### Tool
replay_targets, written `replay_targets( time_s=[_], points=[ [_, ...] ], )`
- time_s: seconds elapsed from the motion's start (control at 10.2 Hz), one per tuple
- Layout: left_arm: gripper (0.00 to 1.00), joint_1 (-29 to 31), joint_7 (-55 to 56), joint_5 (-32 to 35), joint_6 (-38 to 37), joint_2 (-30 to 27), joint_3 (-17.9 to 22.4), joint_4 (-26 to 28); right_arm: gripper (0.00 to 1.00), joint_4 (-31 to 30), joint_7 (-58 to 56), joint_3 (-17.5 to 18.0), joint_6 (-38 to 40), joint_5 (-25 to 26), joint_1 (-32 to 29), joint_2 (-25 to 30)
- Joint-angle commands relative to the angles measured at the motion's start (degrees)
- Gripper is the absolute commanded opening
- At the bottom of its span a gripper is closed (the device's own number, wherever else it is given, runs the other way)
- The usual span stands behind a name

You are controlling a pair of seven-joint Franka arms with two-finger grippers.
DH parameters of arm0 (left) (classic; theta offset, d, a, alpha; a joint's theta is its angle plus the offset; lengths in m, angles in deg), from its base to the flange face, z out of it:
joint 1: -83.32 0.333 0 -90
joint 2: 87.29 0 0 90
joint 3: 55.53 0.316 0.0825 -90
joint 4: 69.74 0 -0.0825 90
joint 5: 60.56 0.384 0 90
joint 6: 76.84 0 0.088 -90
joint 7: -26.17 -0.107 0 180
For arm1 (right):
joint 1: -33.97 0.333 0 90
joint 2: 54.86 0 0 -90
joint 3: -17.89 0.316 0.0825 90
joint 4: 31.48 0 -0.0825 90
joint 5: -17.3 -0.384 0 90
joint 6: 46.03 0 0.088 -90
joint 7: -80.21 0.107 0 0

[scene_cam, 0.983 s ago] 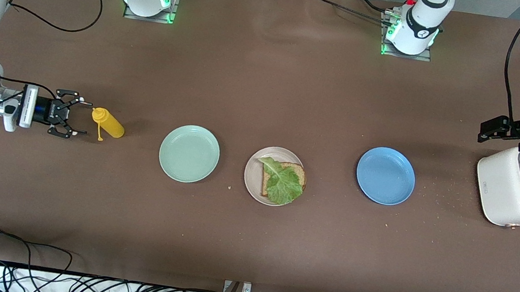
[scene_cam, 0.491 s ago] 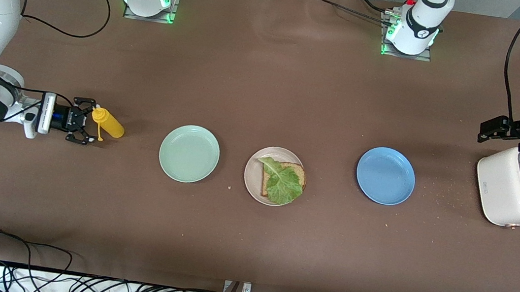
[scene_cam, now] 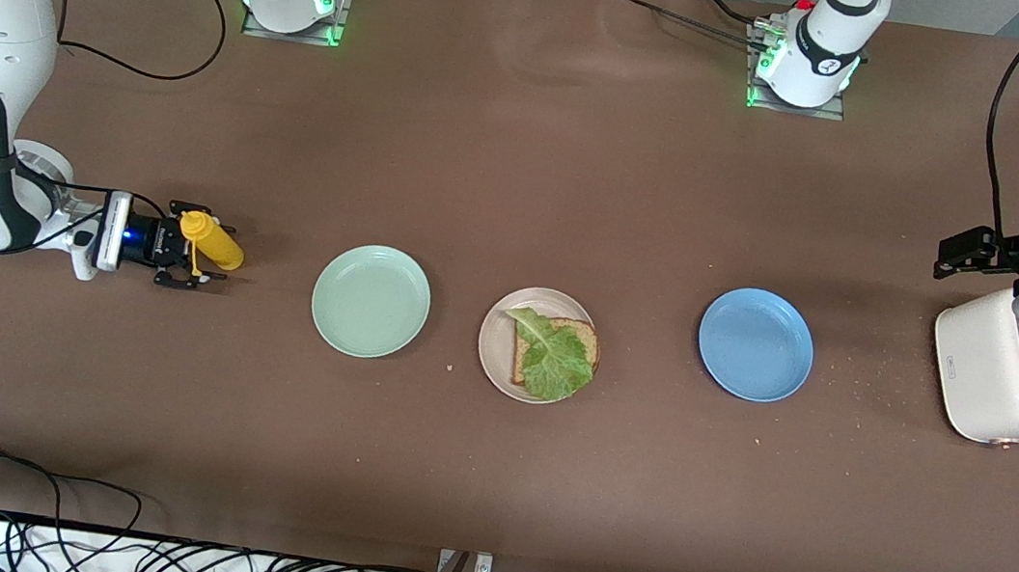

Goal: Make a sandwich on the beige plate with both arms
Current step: 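Lift the mustard bottle with the right gripper toward the beige plate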

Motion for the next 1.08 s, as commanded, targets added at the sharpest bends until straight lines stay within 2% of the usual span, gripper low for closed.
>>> replay_targets(
  time_s=[0.0,0.29,0.69,0.98],
  points=[
    [1.00,-0.41,0.16,1.92,-1.30,0.58,-0.06,-1.57,0.06,0.88,-1.15,1.12,-1.36,-2.27,0.28,-0.64],
    [1.00,-0.41,0.16,1.92,-1.30,0.58,-0.06,-1.57,0.04,5.34,2.35,0.77,-6.79,-2.90,5.88,0.94],
    [1.00,-0.41,0.16,1.75,-1.30,0.58,-0.06,-1.57,0.04,10.18,14.38,0.51,-17.52,-2.28,14.32,2.70],
    [1.00,-0.41,0.16,1.75,-1.30,0.58,-0.06,-1.57,0.04,15.72,26.23,0.16,-22.71,4.73,20.39,3.58]
  ],
)
